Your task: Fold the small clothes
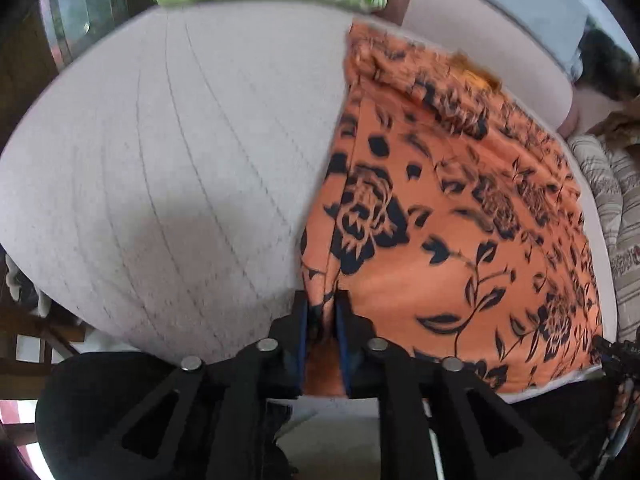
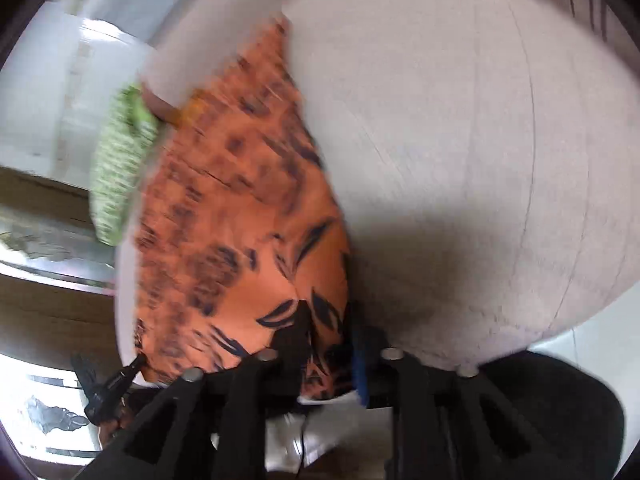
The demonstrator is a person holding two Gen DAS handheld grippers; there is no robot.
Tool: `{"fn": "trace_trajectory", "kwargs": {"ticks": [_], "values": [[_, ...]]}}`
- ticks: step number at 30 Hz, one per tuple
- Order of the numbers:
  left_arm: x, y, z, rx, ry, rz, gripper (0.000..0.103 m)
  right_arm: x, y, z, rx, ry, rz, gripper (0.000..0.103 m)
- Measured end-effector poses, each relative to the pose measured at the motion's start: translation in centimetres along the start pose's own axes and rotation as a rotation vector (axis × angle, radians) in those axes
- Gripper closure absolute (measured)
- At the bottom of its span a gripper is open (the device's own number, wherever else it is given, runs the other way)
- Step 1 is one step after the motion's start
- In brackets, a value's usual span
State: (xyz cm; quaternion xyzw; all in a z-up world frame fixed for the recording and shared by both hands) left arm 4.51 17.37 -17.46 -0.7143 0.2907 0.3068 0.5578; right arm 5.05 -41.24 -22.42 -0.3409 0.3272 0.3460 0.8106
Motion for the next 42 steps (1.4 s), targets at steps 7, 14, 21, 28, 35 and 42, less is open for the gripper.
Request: {"fn": "trace_trajectory", "kwargs": {"ticks": [7, 14, 21, 28, 35, 42], "values": [[1.3, 0.4, -1.5, 0.066, -0.034, -0.001, 0.076, 0.1, -0.7, 1.2, -0.041, -0.014, -0.025, 0.043], [0.4, -1.0, -1.9, -0.057, 0.105, 0.053, 0.097, -0.2, -1.3, 2.7, 0.045, -0.171, 0.034, 0.095], [-3.6, -15.1, -6.8, -0.049, 0.287, -0.208, 0.097, -2.9, -10.2, 10.3, 0.073, -0.433, -0.104, 0.095], [7.1, -28.7, -8.3, -0.066, 0.171, -0.322, 0.073, 4.1, -26.4, 16.0, 0.096, -0.466, -0.320, 0.091], [18.9, -26.9, -3.8, -0.012, -0.071, -0.193, 0.025, 16.2, -27.3, 11.7, 0.028, -0.129, -0.320, 0.018], [13.6, -23.6, -3.7, 0.062, 0.077, -0.253, 0.021, 12.1, -23.1, 12.3, -0.230, -0.061, -0.348, 0.018]]}}
Point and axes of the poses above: each gripper's, at about its wrist camera, not at the fingertips, and x roughly the way its jaws point, z to its left, y to its underside, the point moved 9 cm from there along x, roughly the way its jaws point, and after that the axes turned 15 degrees about -z, right-handed, at the moved point
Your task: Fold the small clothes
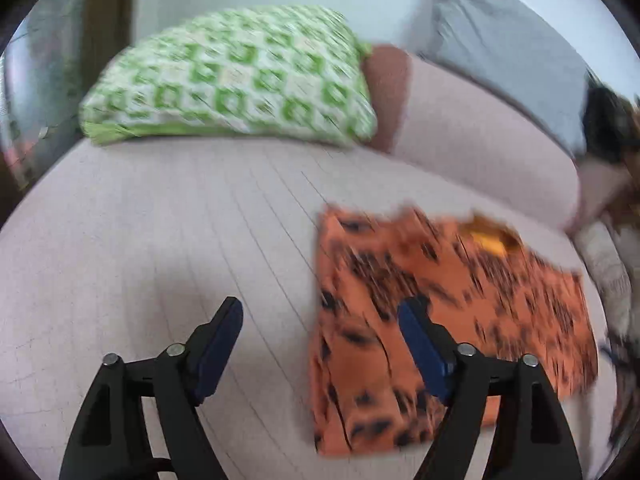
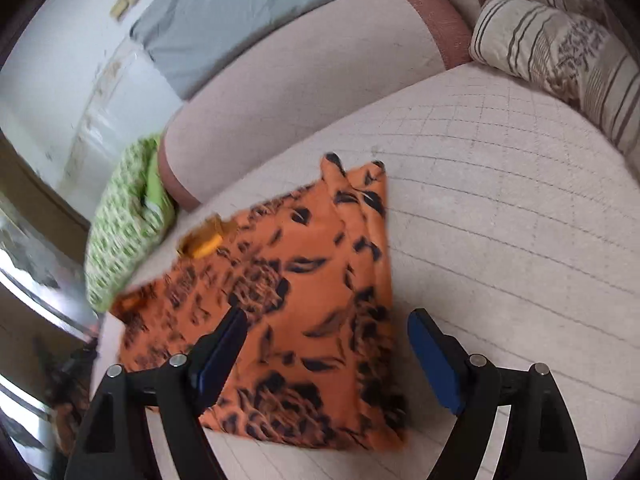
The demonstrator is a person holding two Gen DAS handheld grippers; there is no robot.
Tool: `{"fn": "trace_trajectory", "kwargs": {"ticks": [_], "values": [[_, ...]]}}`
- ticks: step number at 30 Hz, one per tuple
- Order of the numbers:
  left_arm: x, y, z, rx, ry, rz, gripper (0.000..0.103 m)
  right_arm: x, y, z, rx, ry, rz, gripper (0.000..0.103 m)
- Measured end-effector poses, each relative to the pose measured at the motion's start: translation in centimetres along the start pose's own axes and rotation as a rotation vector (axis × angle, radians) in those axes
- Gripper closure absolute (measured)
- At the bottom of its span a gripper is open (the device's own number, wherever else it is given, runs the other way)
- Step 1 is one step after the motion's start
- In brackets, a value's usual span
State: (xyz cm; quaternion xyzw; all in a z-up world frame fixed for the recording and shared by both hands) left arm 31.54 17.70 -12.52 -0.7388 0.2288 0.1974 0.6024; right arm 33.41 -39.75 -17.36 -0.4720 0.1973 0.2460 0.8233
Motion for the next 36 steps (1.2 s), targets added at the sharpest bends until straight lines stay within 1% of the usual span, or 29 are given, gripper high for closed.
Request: {"fn": "trace_trajectory", "kwargs": {"ticks": [1, 3, 4, 5, 6, 7, 8, 9, 10, 11, 12, 14, 16, 18, 19, 20, 21, 22, 23, 24, 25, 26, 27, 28, 29, 31, 33, 34, 36], "values": [[0.7, 1.4, -0.4, 0.011, 0.021, 0.041, 0.021, 0.3, 0.0, -0.1, -0.014, 0.000, 0.013, 0.018], [2.3, 3.7, -0.8, 0.005, 0.005, 0.096, 0.021, 1.5, 0.3, -0.8, 0.005, -0.014, 0.063, 0.018], [3.3, 4.9, -0.9, 0.003, 0.010, 0.125, 0.021, 2.6, 1.0, -1.0, 0.015, -0.017, 0.103, 0.018], [4.0, 5.8, -1.2, 0.013, -0.001, 0.146, 0.021, 3.9, 2.3, -0.9, 0.034, -0.014, 0.175, 0.018], [4.1, 5.7, -1.6, 0.049, -0.015, 0.108, 0.022, 4.5, 2.8, -0.6, 0.027, -0.010, 0.181, 0.018], [4.3, 5.6, -2.4, 0.083, 0.004, 0.108, 0.055, 4.7, 3.0, 0.2, -0.016, -0.016, 0.174, 0.025], [4.5, 5.6, -3.1, 0.088, 0.025, 0.137, 0.073, 4.9, 3.2, 1.0, -0.058, -0.022, 0.185, 0.051], [4.7, 5.2, -3.5, 0.057, 0.032, 0.171, 0.082, 5.4, 3.7, 1.3, -0.053, -0.011, 0.226, 0.068], [4.6, 4.6, -3.5, 0.030, 0.022, 0.182, 0.084, 5.5, 3.6, 1.7, -0.030, -0.022, 0.251, 0.074], [4.1, 3.4, -3.6, 0.004, 0.025, 0.171, 0.084, 5.3, 3.2, 2.2, -0.033, -0.017, 0.256, 0.078], [3.1, 2.3, -3.8, -0.011, 0.030, 0.149, 0.084, 4.9, 2.7, 3.0, -0.046, -0.027, 0.253, 0.078], [0.5, 0.6, -4.7, -0.021, 0.073, 0.108, 0.084, 2.7, 0.7, 4.7, -0.047, -0.061, 0.212, 0.079], [-3.2, -0.4, -5.6, -0.009, 0.094, 0.067, 0.084, -0.7, -1.3, 6.6, -0.052, -0.101, 0.165, 0.079], [-7.1, -0.2, -5.6, -0.011, 0.116, 0.035, 0.084, -4.0, -1.7, 7.7, -0.081, -0.119, 0.143, 0.079], [-9.2, 1.5, -5.2, -0.021, 0.118, 0.040, 0.083, -5.6, -1.4, 7.7, -0.078, -0.128, 0.142, 0.079], [-10.0, 3.1, -4.9, -0.024, 0.115, 0.056, 0.082, -7.2, -0.6, 7.5, -0.070, -0.135, 0.150, 0.079], [-10.7, 5.3, -4.2, -0.025, 0.108, 0.086, 0.079, -8.9, 0.9, 6.7, -0.064, -0.127, 0.164, 0.078], [-10.9, 7.9, -3.6, -0.037, 0.103, 0.127, 0.073, -10.1, 2.7, 5.5, -0.048, -0.117, 0.179, 0.074], [-10.4, 11.3, -2.9, -0.055, 0.100, 0.180, 0.068, -10.7, 4.4, 4.2, -0.025, -0.106, 0.198, 0.068], [-9.4, 14.5, -1.9, -0.055, 0.077, 0.251, 0.062, -11.2, 7.1, 2.1, -0.011, -0.079, 0.231, 0.061], [-8.8, 16.1, -1.0, -0.053, 0.054, 0.281, 0.059, -11.1, 9.5, 0.3, -0.004, -0.048, 0.272, 0.032], [-9.2, 15.4, -0.7, -0.058, 0.075, 0.206, 0.059, -10.8, 12.6, -2.7, 0.006, 0.044, 0.338, 0.028], [-9.6, 14.7, -0.5, -0.047, 0.058, 0.191, 0.058, -10.9, 13.4, -3.7, 0.003, 0.068, 0.336, 0.028], [-10.1, 13.4, -0.2, -0.041, 0.026, 0.166, 0.058, -11.7, 12.7, -3.4, -0.014, 0.027, 0.266, 0.028], [-10.6, 12.1, -0.2, -0.037, 0.031, 0.127, 0.057, -12.0, 12.3, -3.3, -0.019, 0.033, 0.251, 0.028], [-10.8, 9.1, -0.4, -0.011, 0.054, 0.047, 0.057, -13.1, 10.0, -2.7, -0.021, 0.021, 0.180, 0.028], [-9.9, 7.6, -0.7, 0.020, 0.056, 0.033, 0.057, -13.5, 7.8, -2.1, -0.035, 0.015, 0.123, 0.028], [-8.5, 7.1, -0.9, 0.035, 0.067, 0.043, 0.057, -13.2, 6.9, -1.7, -0.036, 0.005, 0.114, 0.028], [-6.9, 7.4, -1.3, 0.060, 0.055, 0.067, 0.057, -12.2, 6.0, -1.1, -0.028, -0.021, 0.107, 0.028]]}}
Point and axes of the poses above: each gripper's, at about its wrist camera, not at the fingertips, and x roughly the way its jaws point, z to its left, y to its underside, the point moved 9 cm from there along x, roughly the way its jaws point, and after that the axes turned 15 degrees about -z, right-handed, at the moved point
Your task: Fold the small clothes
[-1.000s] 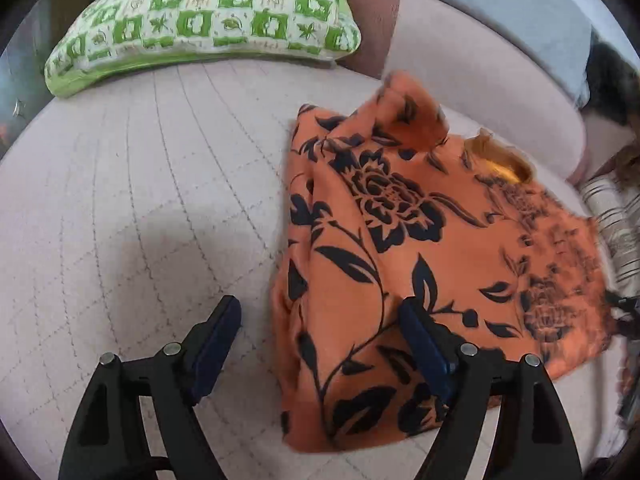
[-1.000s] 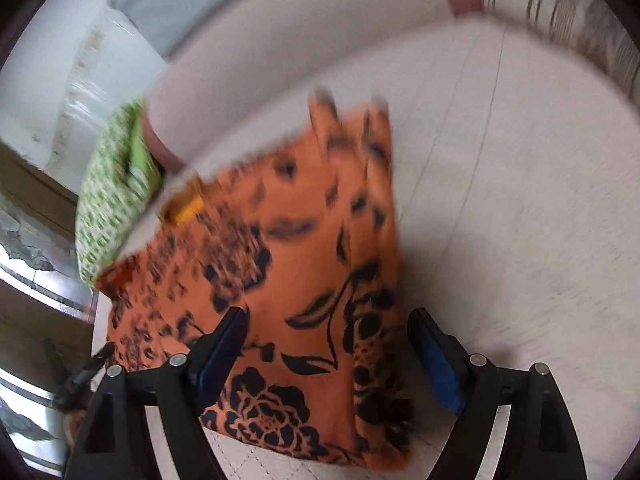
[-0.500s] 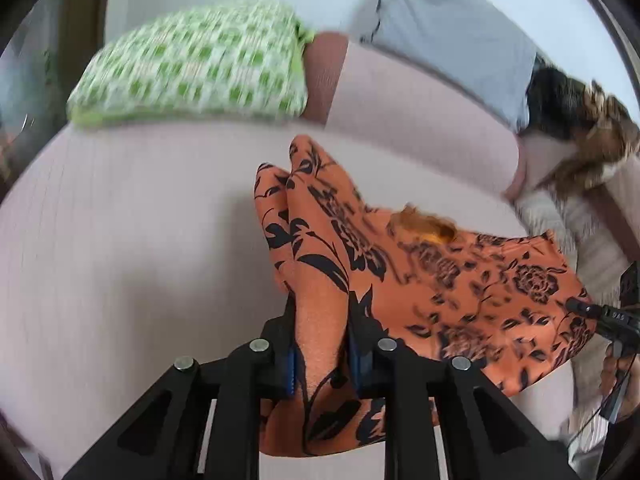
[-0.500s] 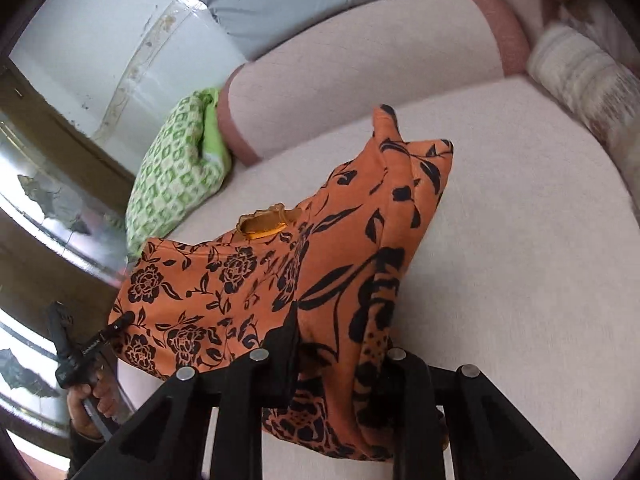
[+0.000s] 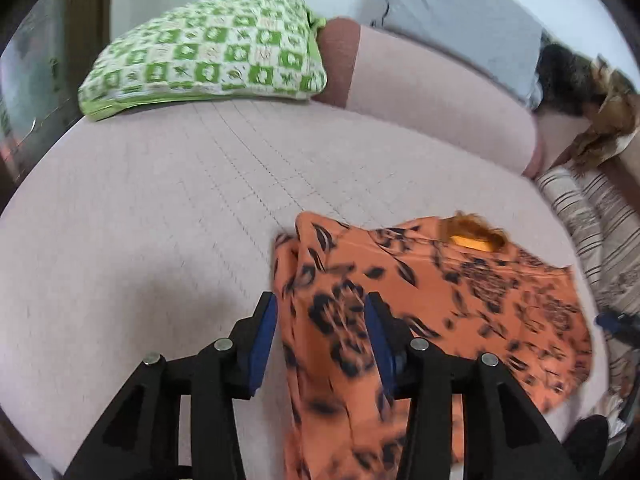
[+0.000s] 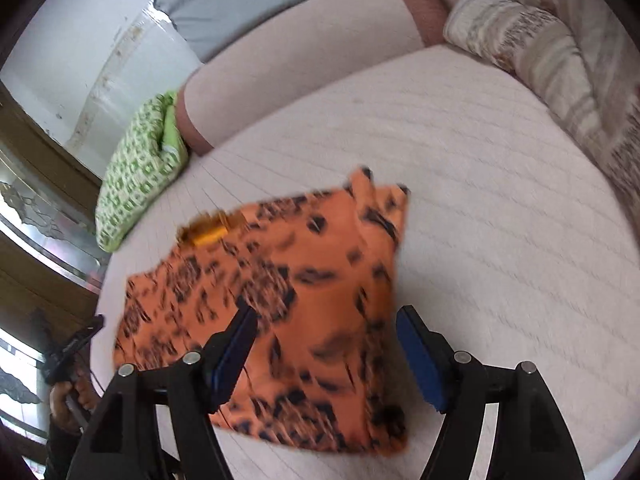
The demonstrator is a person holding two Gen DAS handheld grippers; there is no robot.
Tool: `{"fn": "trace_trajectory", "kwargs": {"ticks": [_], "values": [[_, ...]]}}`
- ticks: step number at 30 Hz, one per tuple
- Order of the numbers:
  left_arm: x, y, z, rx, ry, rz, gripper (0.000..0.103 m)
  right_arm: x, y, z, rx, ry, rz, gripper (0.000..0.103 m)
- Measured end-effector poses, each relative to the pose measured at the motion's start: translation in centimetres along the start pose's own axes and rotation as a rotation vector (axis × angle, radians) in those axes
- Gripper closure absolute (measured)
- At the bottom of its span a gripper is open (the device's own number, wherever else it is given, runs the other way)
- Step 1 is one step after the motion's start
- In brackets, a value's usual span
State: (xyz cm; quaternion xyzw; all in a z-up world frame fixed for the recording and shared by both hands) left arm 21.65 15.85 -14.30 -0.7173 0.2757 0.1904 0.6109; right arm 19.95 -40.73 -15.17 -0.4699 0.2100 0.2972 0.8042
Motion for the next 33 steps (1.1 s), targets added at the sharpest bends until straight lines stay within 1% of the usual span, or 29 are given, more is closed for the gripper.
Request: {"fn": "trace_trajectory", "kwargs": {"ticks": [2, 3, 5, 8, 9, 10, 11, 12, 13, 14, 15, 16, 17, 18, 19, 20, 21, 22, 23, 24, 25, 26, 27, 28, 29, 31, 32, 33], "values": [[2.7, -0.1, -0.1, -0.013, 0.026, 0.036, 0.058, 1.8, -1.3, 0.4, 0.003, -0.031, 0.002, 0.028], [3.9, -0.1, 0.0, -0.019, 0.017, 0.052, 0.058, 2.7, -1.7, 0.6, -0.006, -0.029, 0.003, 0.028], [4.9, -0.1, 0.0, -0.012, 0.014, 0.052, 0.058, 4.4, -2.7, 0.4, -0.032, -0.020, 0.003, 0.028], [5.9, -0.6, 0.2, -0.017, 0.013, 0.041, 0.058, 6.5, -4.0, -0.6, -0.061, 0.019, 0.003, 0.028], [6.2, -0.6, 0.3, -0.011, 0.011, 0.043, 0.059, 7.5, -4.1, -0.8, -0.061, 0.030, 0.009, 0.028], [6.9, -0.4, 0.3, -0.004, 0.006, 0.058, 0.076, 8.2, -4.1, -1.1, -0.067, 0.041, 0.023, 0.028], [7.4, -0.3, 0.3, -0.009, 0.011, 0.077, 0.088, 9.3, -4.0, -1.3, -0.080, 0.054, 0.050, 0.037], [8.2, 0.1, 0.2, -0.021, 0.019, 0.096, 0.098, 9.7, -3.8, -1.3, -0.086, 0.049, 0.062, 0.051], [8.3, -0.2, 0.2, -0.040, 0.022, 0.080, 0.099, 10.2, -3.7, -1.2, -0.096, 0.050, 0.075, 0.083], [7.9, -0.9, 0.0, -0.034, 0.024, 0.044, 0.099, 10.5, -3.8, -1.1, -0.124, 0.091, 0.083, 0.087], [7.0, -1.8, -0.3, -0.016, 0.027, -0.012, 0.099, 10.1, -4.2, -0.8, -0.142, 0.094, 0.059, 0.092], [6.1, -2.4, -0.7, 0.003, 0.026, -0.053, 0.099, 9.2, -5.0, 0.0, -0.169, 0.099, 0.014, 0.094], [5.6, -2.8, -1.0, 0.027, 0.021, -0.088, 0.099, 8.0, -6.1, 0.6, -0.202, 0.112, -0.043, 0.094], [6.0, -2.5, -1.1, 0.044, 0.015, -0.085, 0.099, 7.3, -6.7, 0.8, -0.222, 0.124, -0.078, 0.094], [7.1, -1.5, -0.9, 0.062, -0.008, -0.049, 0.099, 7.3, -6.9, 0.4, -0.235, 0.145, -0.084, 0.094], [8.8, 0.0, -0.2, 0.058, -0.045, 0.011, 0.098, 8.0, -6.6, -0.5, -0.240, 0.174, -0.067, 0.094], [9.7, 1.1, 0.5, 0.027, -0.062, 0.052, 0.097, 9.3, -5.9, -1.8, -0.243, 0.210, -0.037, 0.094], [9.6, 1.0, 0.8, -0.002, -0.062, 0.035, 0.093, 10.6, -4.8, -3.0, -0.227, 0.210, 0.007, 0.092], [8.7, 0.5, 0.6, 0.000, -0.072, 0.016, 0.092, 11.7, -3.3, -4.1, -0.168, 0.193, 0.068, 0.091], [7.8, -0.1, 0.5, 0.002, -0.079, -0.010, 0.082, 11.3, -3.5, -4.4, -0.127, 0.183, 0.041, 0.089], [7.0, -0.6, 0.4, 0.011, -0.078, -0.035, 0.073, 10.4, -4.0, -4.3, -0.097, 0.171, -0.002, 0.074], [6.0, -1.1, 0.2, 0.035, -0.083, -0.061, 0.072, 9.3, -4.6, -4.2, -0.090, 0.178, -0.039, 0.045], [4.7, -1.5, 0.0, 0.054, -0.087, -0.084, 0.072, 8.3, -5.2, -4.2, -0.091, 0.198, -0.071, 0.034], [3.8, -1.8, -0.4, 0.056, -0.074, -0.099, 0.072, 7.1, -5.7, -4.1, -0.084, 0.213, -0.112, 0.032], [2.4, -1.9, -0.9, 0.053, -0.048, -0.110, 0.072, 5.4, -6.1, -3.4, -0.069, 0.191, -0.147, 0.032], [-0.1, -1.5, -2.5, 0.060, 0.004, -0.129, 0.072, 3.2, -6.0, -0.9, -0.056, 0.105, -0.155, 0.032], [-1.4, -0.8, -3.5, 0.081, 0.027, -0.134, 0.070, 2.1, -5.7, 0.3, -0.051, 0.054, -0.154, 0.032], [-2.5, 0.2, -4.5, 0.099, 0.055, -0.133, 0.066, 0.9, -4.8, 2.2, -0.033, -0.034, -0.140, 0.032]]}}
Point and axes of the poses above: each gripper's, at about its wrist camera, not at the fingertips, and x roughly the way its jaws point, z to its left, y to its underside, the point moved 9 cm from there along x, roughly the way its jaws point, and after that the axes turned 15 degrees about -z, right-handed, at the moved point
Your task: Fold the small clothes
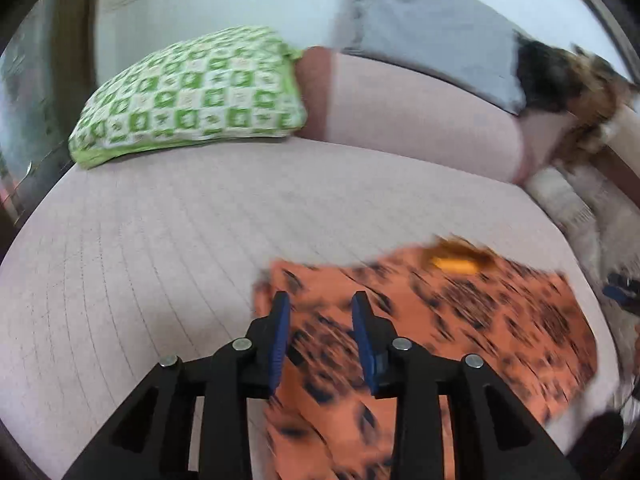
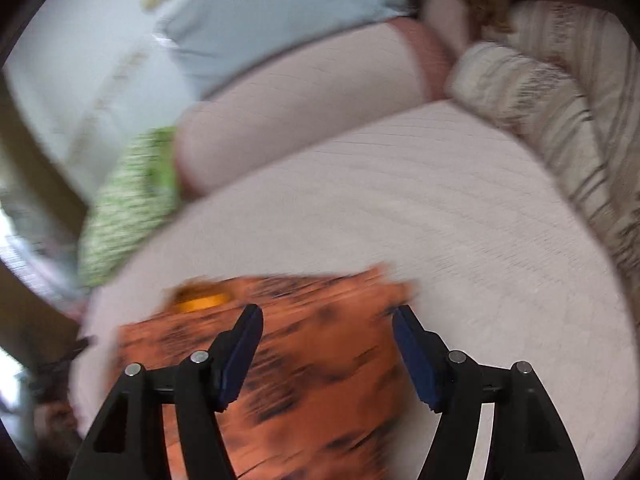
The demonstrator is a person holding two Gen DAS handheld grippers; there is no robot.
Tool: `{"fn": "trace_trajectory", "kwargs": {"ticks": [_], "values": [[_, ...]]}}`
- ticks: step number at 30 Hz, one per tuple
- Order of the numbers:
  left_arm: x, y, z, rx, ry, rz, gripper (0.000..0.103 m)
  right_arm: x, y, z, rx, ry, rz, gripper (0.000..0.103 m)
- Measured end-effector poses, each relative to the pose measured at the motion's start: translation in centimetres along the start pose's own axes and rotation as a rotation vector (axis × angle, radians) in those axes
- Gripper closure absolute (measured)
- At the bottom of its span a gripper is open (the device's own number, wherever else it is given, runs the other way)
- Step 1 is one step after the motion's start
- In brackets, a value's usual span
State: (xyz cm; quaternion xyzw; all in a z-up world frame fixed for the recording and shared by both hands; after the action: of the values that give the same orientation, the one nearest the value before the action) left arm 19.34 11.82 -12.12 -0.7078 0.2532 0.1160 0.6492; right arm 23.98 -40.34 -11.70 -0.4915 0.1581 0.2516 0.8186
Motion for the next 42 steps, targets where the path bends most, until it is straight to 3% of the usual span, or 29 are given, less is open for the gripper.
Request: {"fn": "trace_trajectory", "kwargs": {"ticks": [2, 3, 5, 6, 7, 8, 9, 11, 13, 16, 17, 18, 19, 20, 22, 23, 25, 29, 33, 34, 35, 36, 37, 40, 41, 42], "values": [[-1.0, 1.6, -1.7, 0.020, 0.037, 0.009, 0.052, -1.5, 2.4, 3.0, 0.071, -0.165, 0.063, 0.030], [-1.0, 2.6, -2.1, 0.022, 0.040, 0.025, 0.043, -1.7, 3.8, 3.5, 0.102, -0.199, 0.090, 0.028], [0.4, 5.9, -1.8, 0.012, -0.002, 0.118, 0.043, -0.3, 7.8, 2.4, 0.189, -0.202, 0.186, 0.024], [2.0, 8.4, -1.0, 0.039, -0.050, 0.206, 0.043, 0.6, 9.3, 0.7, 0.197, -0.139, 0.206, 0.026], [2.5, 9.3, -0.5, 0.057, -0.069, 0.223, 0.045, 1.6, 10.7, -1.5, 0.217, -0.077, 0.217, 0.050], [2.1, 8.9, -0.8, 0.089, -0.074, 0.183, 0.045, 1.6, 11.0, -3.1, 0.306, -0.057, 0.193, 0.065], [1.3, 8.2, -1.3, 0.118, -0.089, 0.173, 0.045, 1.0, 10.7, -3.5, 0.368, -0.048, 0.170, 0.064], [-0.1, 6.6, -2.3, 0.118, -0.064, 0.116, 0.045, -1.2, 9.2, -2.3, 0.352, -0.060, 0.110, 0.037], [-1.1, 5.5, -3.2, 0.108, -0.034, 0.065, 0.035, -3.0, 7.9, -0.7, 0.312, -0.116, 0.047, 0.030], [-0.2, 7.3, -2.9, 0.071, -0.057, 0.127, 0.033, -2.5, 7.2, -0.5, 0.353, -0.192, 0.025, 0.018], [0.6, 8.8, -2.4, 0.056, -0.068, 0.188, 0.033, -1.7, 8.1, -1.4, 0.377, -0.168, 0.049, 0.019], [0.8, 9.6, -2.2, 0.050, -0.073, 0.217, 0.033, 0.2, 9.1, -4.2, 0.425, -0.082, 0.111, 0.028], [0.4, 9.5, -2.1, 0.061, -0.081, 0.201, 0.034, 0.8, 10.1, -6.1, 0.520, -0.048, 0.137, 0.047], [-0.4, 8.9, -2.3, 0.072, -0.096, 0.175, 0.034, 0.4, 9.7, -6.8, 0.572, -0.043, 0.119, 0.047], [-1.9, 7.3, -3.3, 0.055, -0.082, 0.107, 0.034, -1.5, 7.3, -6.0, 0.515, -0.099, 0.060, 0.042], [-2.0, 6.9, -3.8, 0.054, -0.076, 0.093, 0.034, -2.2, 6.0, -5.6, 0.454, -0.102, 0.025, 0.036], [-2.1, 6.3, -5.4, 0.045, -0.046, 0.086, 0.034, -2.0, 4.5, -6.0, 0.419, -0.103, 0.017, 0.034], [-0.6, 5.7, -10.3, 0.017, 0.060, 0.080, 0.034, 2.5, 3.9, -8.6, 0.386, -0.049, 0.113, 0.034], [1.2, 7.1, -14.8, 0.041, 0.138, 0.095, 0.033, 7.6, 4.5, -8.5, 0.283, -0.032, 0.215, 0.034], [1.8, 7.8, -15.4, 0.050, 0.141, 0.112, 0.033, 8.5, 4.7, -8.5, 0.263, -0.022, 0.226, 0.037], [2.5, 8.9, -15.8, 0.060, 0.139, 0.144, 0.033, 9.0, 4.7, -8.4, 0.256, -0.022, 0.224, 0.070], [3.1, 9.8, -16.0, 0.064, 0.136, 0.171, 0.033, 9.5, 4.3, -8.0, 0.248, -0.021, 0.230, 0.092], [3.6, 10.8, -16.0, 0.071, 0.127, 0.189, 0.034, 9.3, 3.9, -7.4, 0.238, -0.027, 0.220, 0.091], [3.5, 11.0, -16.1, 0.091, 0.133, 0.141, 0.033, 7.8, 2.5, -6.0, 0.164, -0.011, 0.125, 0.091], [3.6, 11.0, -16.1, 0.093, 0.133, 0.141, 0.033, 8.1, 2.9, -6.6, 0.157, 0.025, 0.142, 0.090], [3.5, 11.1, -16.1, 0.095, 0.133, 0.146, 0.033, 9.2, 4.7, -8.2, 0.171, 0.088, 0.214, 0.086]]}}
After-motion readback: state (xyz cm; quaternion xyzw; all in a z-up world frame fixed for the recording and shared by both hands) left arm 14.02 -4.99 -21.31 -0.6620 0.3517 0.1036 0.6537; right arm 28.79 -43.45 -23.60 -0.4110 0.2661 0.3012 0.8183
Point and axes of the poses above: each gripper's, at about its wrist camera, not at the fingertips, and x roughly the way its jaws point, z to its left, y to its underside, the point moved 9 cm from there along x, roughly the way its jaws point, and after that the axes turned 15 degrees about -z, right-handed, at the moved point
